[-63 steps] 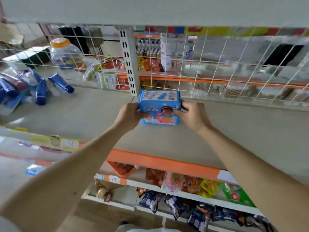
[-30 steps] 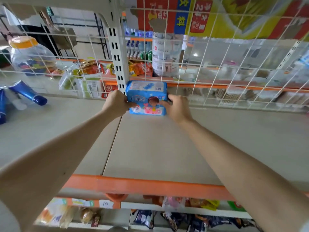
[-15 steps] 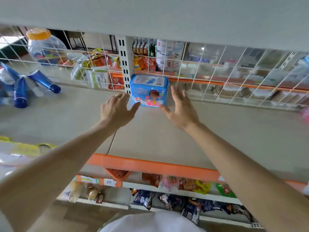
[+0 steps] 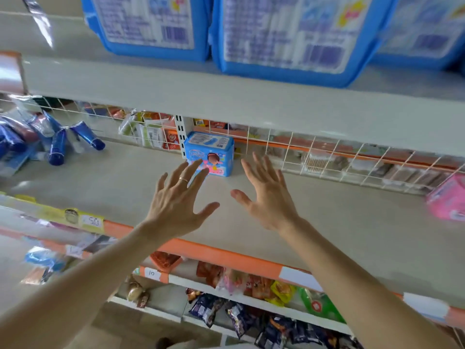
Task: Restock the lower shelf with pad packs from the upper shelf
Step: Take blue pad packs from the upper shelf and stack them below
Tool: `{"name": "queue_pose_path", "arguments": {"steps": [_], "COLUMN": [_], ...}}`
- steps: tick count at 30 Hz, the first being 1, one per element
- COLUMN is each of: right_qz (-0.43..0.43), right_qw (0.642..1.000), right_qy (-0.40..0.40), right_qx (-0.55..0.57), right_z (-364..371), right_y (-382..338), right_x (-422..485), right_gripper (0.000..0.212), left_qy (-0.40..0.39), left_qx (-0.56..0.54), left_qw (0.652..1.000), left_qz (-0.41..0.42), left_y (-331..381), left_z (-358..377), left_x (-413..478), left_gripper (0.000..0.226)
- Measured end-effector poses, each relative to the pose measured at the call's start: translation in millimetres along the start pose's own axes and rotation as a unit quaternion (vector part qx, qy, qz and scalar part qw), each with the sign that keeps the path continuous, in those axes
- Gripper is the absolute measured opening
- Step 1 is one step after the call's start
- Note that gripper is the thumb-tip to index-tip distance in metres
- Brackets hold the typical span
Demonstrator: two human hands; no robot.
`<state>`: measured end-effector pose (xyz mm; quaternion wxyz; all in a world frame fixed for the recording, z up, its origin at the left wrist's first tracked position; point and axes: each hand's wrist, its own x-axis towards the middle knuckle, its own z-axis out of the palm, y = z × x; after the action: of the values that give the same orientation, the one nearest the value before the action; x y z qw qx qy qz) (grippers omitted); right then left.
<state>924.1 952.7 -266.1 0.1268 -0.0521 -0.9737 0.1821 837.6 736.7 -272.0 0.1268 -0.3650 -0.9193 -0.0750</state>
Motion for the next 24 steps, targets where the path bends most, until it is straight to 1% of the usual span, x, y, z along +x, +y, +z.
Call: {"name": "queue_pose_path", "arguments": {"steps": [3,7,9,13,17,24], "right_qz": [-0.021,-0.041,-0.046,-0.035,-0.013,0.031], "right_qw": [1.000,0.999,0.999,0.999,0.998,0.994], "right_qy": [-0.015,-0.026,-0.023,-0.001,0.024,0.071], "right_qx": [-0.004,-0.003,-0.007,-0.016,-0.054,-0.082], "right_z": [-16.4,-35.1,-44.7,-70.7,-93.7,-118.2], "right_y": [5.4,10.4,8.5,-6.5,-27.7,-75.3], "right_x": [-21.6,-49.1,-63.8,-99.3,-135.7,-195.0], "right_gripper": [0.088,0.084,0.083,0.083,0.083,0.085], "left_qy": [-0.018,-0.052,-0.047,-0.004,0.039,0.039], "left_qx": [0.005,0.002,0.002,-0.001,-0.026,-0.045], "left_qw": [1.000,0.997,0.998,1.000,0.998,0.995], "left_qz": [-0.021,-0.048,-0.051,-0.008,0.034,0.084], "left_y": [28.5,59.7,70.9,83.8,88.8,88.3], "left_z": [-7.8,-19.2,-28.0,-54.9,-83.6,-128.1], "left_x": [-16.4,-35.0,-45.0,-60.5,-80.1,-133.3], "left_gripper": [0.085,0.089,0.090,0.081,0.080,0.083]}}
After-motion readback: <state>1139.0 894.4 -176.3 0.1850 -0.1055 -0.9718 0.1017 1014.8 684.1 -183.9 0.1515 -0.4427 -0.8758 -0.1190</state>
